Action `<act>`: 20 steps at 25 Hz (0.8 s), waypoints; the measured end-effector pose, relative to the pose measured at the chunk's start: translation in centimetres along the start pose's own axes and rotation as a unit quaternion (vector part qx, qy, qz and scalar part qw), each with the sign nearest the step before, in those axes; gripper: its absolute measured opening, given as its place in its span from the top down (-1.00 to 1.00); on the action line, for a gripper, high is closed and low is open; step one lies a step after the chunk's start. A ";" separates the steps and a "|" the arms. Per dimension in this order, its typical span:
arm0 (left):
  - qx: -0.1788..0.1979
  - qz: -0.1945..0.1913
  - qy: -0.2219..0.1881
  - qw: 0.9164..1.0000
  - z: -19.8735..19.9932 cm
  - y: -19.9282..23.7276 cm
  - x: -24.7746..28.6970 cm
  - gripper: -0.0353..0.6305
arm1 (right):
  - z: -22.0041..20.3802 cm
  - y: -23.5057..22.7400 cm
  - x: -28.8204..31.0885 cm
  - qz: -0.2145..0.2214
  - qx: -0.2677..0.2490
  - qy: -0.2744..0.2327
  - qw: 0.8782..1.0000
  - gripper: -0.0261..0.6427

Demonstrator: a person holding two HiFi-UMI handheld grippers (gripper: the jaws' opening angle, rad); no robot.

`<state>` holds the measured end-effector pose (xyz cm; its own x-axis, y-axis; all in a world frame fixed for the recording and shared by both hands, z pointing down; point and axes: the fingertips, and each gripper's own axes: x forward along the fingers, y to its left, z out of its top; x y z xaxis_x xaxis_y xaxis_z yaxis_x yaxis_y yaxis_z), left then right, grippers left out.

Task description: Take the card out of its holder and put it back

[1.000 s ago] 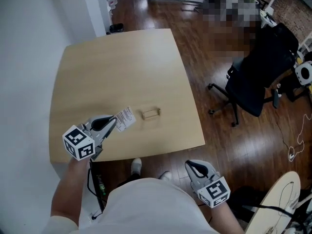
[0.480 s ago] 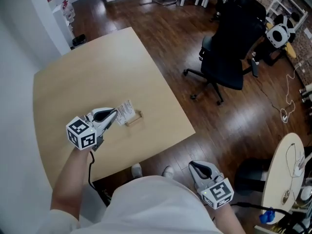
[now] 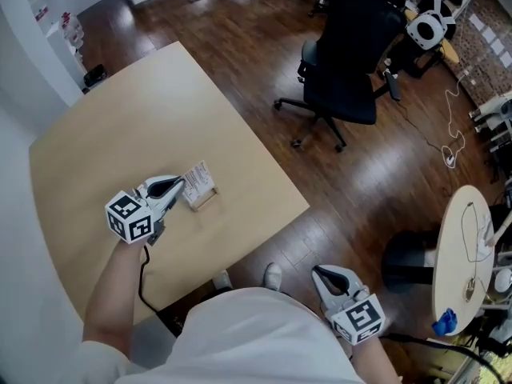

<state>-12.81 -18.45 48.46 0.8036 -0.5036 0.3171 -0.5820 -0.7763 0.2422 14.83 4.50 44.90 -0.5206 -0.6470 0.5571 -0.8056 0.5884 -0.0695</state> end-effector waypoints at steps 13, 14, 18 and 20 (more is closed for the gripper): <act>-0.006 -0.015 0.005 1.000 -1.4 1.4 0.8 0.85 | 0.1 -0.6 0.9 -0.015 0.004 0.011 1.000 0.88; -0.007 -0.014 0.004 1.000 -1.4 1.5 0.9 0.85 | 0.2 -0.6 1.0 -0.013 0.003 0.011 1.000 0.88; -0.010 -0.012 0.002 1.000 -1.5 1.4 1.0 0.85 | 0.4 -0.4 1.4 -0.007 0.000 0.013 1.000 0.88; -0.011 -0.010 0.004 1.000 -1.7 1.4 1.0 0.85 | 0.4 -0.4 1.4 -0.005 0.000 0.014 1.000 0.88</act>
<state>-12.98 -19.39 50.64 0.8144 -0.4850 0.3187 -0.5682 -0.7780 0.2681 14.34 3.14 45.38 -0.5039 -0.6390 0.5811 -0.8110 0.5816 -0.0638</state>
